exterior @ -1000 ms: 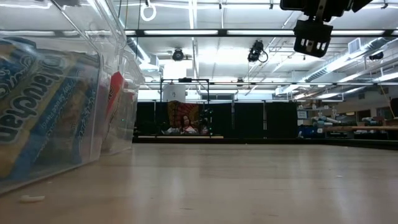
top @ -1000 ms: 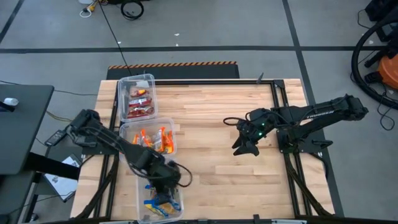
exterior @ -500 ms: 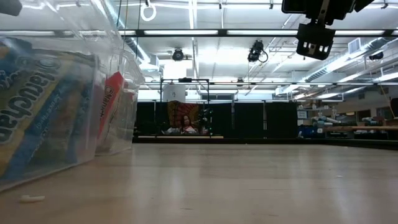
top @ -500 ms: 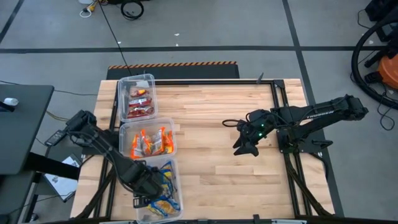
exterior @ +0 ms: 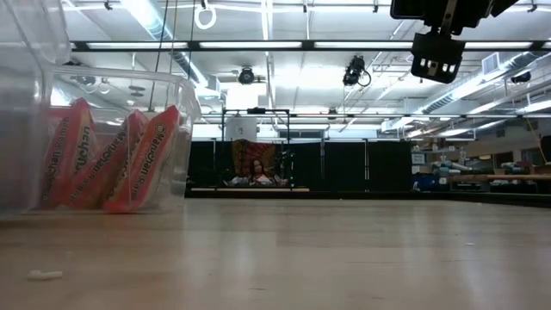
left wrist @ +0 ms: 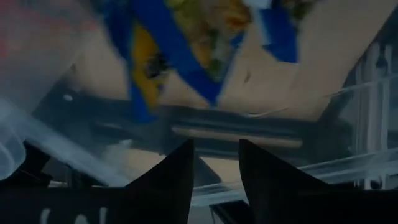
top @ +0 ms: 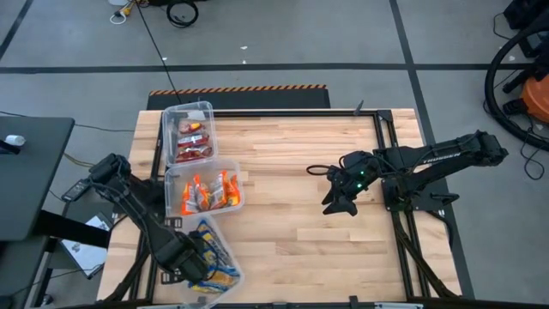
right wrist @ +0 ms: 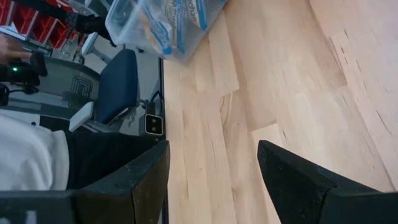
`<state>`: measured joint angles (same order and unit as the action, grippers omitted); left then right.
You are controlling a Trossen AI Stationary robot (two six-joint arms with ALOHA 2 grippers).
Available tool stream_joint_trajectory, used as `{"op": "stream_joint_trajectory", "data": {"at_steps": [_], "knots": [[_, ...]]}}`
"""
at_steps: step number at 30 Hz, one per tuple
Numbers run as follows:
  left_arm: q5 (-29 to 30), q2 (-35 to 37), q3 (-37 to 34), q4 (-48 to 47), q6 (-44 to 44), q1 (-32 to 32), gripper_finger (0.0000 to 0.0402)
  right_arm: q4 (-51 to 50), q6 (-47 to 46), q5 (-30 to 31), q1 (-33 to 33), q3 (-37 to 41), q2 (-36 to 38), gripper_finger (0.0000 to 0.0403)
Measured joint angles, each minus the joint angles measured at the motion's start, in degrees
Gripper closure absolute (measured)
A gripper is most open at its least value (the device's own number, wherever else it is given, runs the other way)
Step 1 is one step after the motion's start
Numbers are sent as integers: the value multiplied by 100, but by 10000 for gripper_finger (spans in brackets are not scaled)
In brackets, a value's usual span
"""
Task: Sort Maruchan noodles
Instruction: Adjust the bottom transparent bin
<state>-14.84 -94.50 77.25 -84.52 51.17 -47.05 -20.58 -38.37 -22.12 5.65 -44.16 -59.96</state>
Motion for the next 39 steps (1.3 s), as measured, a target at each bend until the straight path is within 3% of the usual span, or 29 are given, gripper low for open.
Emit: {"op": "stream_joint_trajectory", "data": {"at_steps": [6, 11, 13, 17, 21, 24, 30, 33, 39], "knots": [[-16, 5, 41, 12, 456, 154, 272, 1, -1, -32, 0, 0, 0, 153], [-151, 11, 686, 40, 1386, 338, 272, 2, -37, -43, 0, 0, 0, 153], [-46, 77, 957, 72, 2217, 392, 271, 2, -44, -38, 0, 0, 0, 153], [249, 239, 1233, 398, 4675, 255, 252, 4, -58, 42, 0, 0, 0, 153], [425, 324, 1290, 1161, 7045, -268, 208, 0, -46, 98, 0, 0, 0, 153], [454, 231, 1286, 1516, 8106, -641, 174, -3, 47, 152, 0, 0, 0, 153], [383, -101, 1279, 1407, 8315, -808, 140, -6, 212, 132, 0, 0, 0, 153], [227, -259, 1271, 1232, 8339, -738, 138, -7, 100, -3, 0, 0, 0, 153], [-54, -279, 976, 1816, 8433, -673, 138, -5, 89, -94, 0, 0, 0, 153]]}}
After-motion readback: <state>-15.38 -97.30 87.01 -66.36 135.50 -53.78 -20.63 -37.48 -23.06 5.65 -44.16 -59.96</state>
